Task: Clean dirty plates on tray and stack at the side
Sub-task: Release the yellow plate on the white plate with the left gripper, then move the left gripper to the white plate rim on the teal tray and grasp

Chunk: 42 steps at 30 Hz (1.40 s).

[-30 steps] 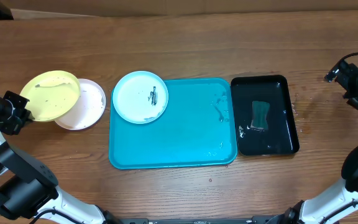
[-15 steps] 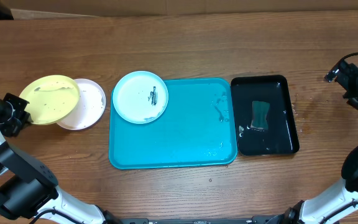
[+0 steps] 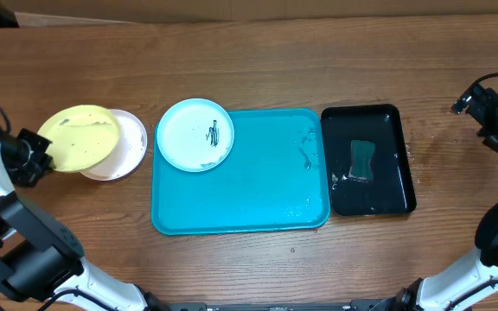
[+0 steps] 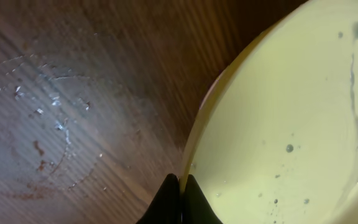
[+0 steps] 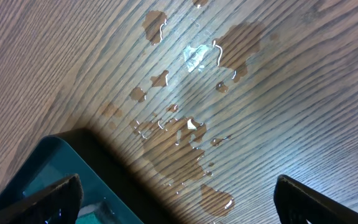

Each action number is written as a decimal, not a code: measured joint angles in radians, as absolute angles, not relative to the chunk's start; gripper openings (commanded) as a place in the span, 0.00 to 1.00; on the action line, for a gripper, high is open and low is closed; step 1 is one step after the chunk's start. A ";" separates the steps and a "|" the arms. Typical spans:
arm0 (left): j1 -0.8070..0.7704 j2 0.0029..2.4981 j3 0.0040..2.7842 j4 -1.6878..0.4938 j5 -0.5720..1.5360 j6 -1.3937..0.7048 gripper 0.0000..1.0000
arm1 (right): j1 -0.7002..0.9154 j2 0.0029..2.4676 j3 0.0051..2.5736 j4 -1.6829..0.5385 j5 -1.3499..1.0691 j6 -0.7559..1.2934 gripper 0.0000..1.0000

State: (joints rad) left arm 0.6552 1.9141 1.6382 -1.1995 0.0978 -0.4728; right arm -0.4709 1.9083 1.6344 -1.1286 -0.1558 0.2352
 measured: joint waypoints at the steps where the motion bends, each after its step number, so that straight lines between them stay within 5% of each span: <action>1: 0.644 1.914 1.636 -1.191 0.096 -0.473 0.04 | -0.471 1.908 1.634 -1.128 -0.156 0.235 1.00; 16: 0.544 1.914 1.506 -1.023 -0.021 -0.521 0.07 | -0.471 1.908 1.634 -1.128 -0.156 0.236 1.00; 17: 0.544 1.914 1.505 -1.019 -0.024 -0.522 0.21 | -0.471 1.908 1.634 -1.129 -0.156 0.235 1.00; 18: 0.544 1.914 1.505 -1.012 -0.025 -0.521 0.49 | -0.471 1.908 1.634 -1.129 -0.156 0.236 1.00; 19: 0.544 1.914 1.505 -1.005 -0.025 -0.520 0.66 | -0.471 1.908 1.634 -1.129 -0.156 0.235 1.00; 21: 0.544 1.914 1.505 -0.994 -0.012 -0.520 0.73 | -0.471 1.908 1.634 -1.129 -0.156 0.235 1.00; 30: 0.516 1.914 1.545 -1.026 0.245 -0.380 0.64 | -0.471 1.908 1.634 -1.129 -0.156 0.235 1.00; 32: 0.477 1.914 1.570 -1.031 0.279 -0.341 0.56 | -0.471 1.908 1.634 -1.128 -0.156 0.235 1.00; 42: 0.219 1.914 1.583 -1.029 0.191 -0.261 0.51 | -0.471 1.908 1.634 -1.128 -0.157 0.235 1.00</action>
